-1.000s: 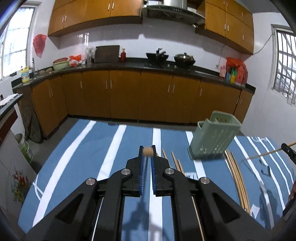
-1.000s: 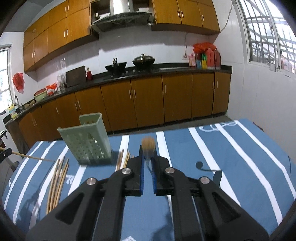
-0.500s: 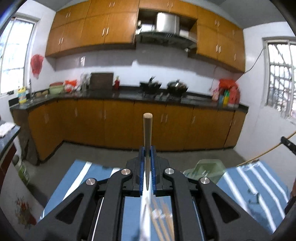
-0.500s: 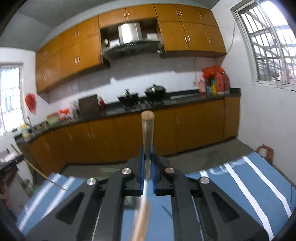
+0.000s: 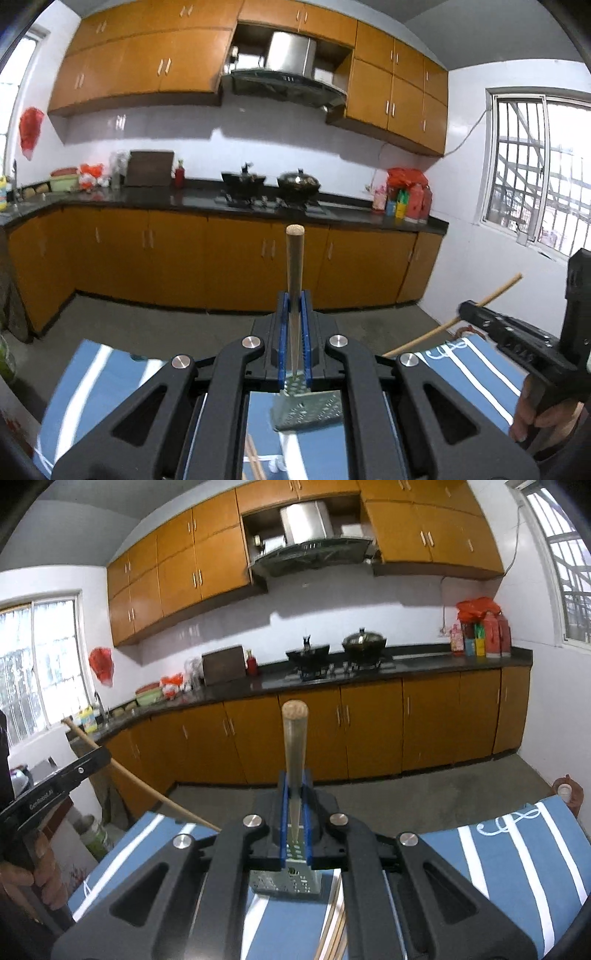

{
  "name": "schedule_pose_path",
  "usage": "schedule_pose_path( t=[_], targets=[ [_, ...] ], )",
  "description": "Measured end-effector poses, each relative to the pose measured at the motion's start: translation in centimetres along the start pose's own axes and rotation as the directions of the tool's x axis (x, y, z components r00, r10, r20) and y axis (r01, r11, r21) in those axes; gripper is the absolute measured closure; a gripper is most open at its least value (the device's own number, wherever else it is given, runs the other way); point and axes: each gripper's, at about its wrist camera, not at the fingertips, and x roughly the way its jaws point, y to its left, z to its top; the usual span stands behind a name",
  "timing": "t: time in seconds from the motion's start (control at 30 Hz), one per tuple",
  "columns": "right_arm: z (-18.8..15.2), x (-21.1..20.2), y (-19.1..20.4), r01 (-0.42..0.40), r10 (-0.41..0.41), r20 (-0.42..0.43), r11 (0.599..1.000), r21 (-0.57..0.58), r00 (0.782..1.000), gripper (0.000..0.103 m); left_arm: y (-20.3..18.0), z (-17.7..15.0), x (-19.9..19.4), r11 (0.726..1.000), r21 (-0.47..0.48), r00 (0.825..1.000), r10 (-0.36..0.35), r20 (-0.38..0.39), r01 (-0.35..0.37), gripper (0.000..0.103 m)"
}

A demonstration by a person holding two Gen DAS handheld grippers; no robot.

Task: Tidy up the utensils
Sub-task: 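Lift the chopsticks upright and carry both tools over the green utensil holder, then open both tools to drop the chopsticks into the green holder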

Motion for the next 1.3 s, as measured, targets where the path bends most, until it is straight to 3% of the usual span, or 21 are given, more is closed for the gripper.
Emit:
schedule_pose_path(
  t=[0.27, 0.53, 0.57, 0.67, 0.97, 1.13, 1.3],
  targets=[
    [-1.5, 4.8, -0.3, -0.001, 0.003, -0.093, 1.000, 0.022, 0.996, 0.095, -0.3, -2.2, 2.5, 1.000, -0.012, 0.997, -0.005, -0.073, 0.004, 0.096],
    [-2.0, 5.5, -0.5, -0.011, 0.017, -0.108, 0.998, 0.054, 0.994, 0.089, 0.0, -3.4, 3.7, 0.999, -0.041, 0.991, -0.010, -0.131, 0.004, 0.095],
    [-2.0, 5.4, -0.6, -0.010, 0.015, -0.104, 0.998, 0.057, 0.994, 0.086, -0.2, -3.4, 3.7, 0.999, -0.040, 0.992, -0.010, -0.129, 0.005, 0.092],
    [-1.9, 4.7, -1.1, -0.010, 0.016, -0.089, 0.997, 0.073, 0.996, 0.080, -0.3, -3.3, 3.3, 0.999, -0.042, 0.994, 0.001, -0.111, -0.006, 0.067],
    [-1.9, 0.6, -1.4, -0.007, 0.008, -0.013, 0.997, 0.075, 1.000, 0.070, 0.8, -2.6, 1.2, 0.997, -0.070, 0.998, 0.011, -0.063, -0.015, 0.066],
    [-4.9, -1.7, -3.3, 0.050, -0.047, -0.028, 0.993, 0.102, 0.998, 0.069, 2.3, -3.4, -1.6, 0.995, -0.092, 0.999, 0.036, -0.031, -0.038, 0.066],
    [-12.0, 0.5, -6.1, 0.138, -0.104, -0.217, 0.979, 0.150, 0.971, 0.069, 4.7, -7.6, -2.0, 0.985, -0.079, 0.982, 0.141, -0.125, -0.151, 0.062]
  ],
)
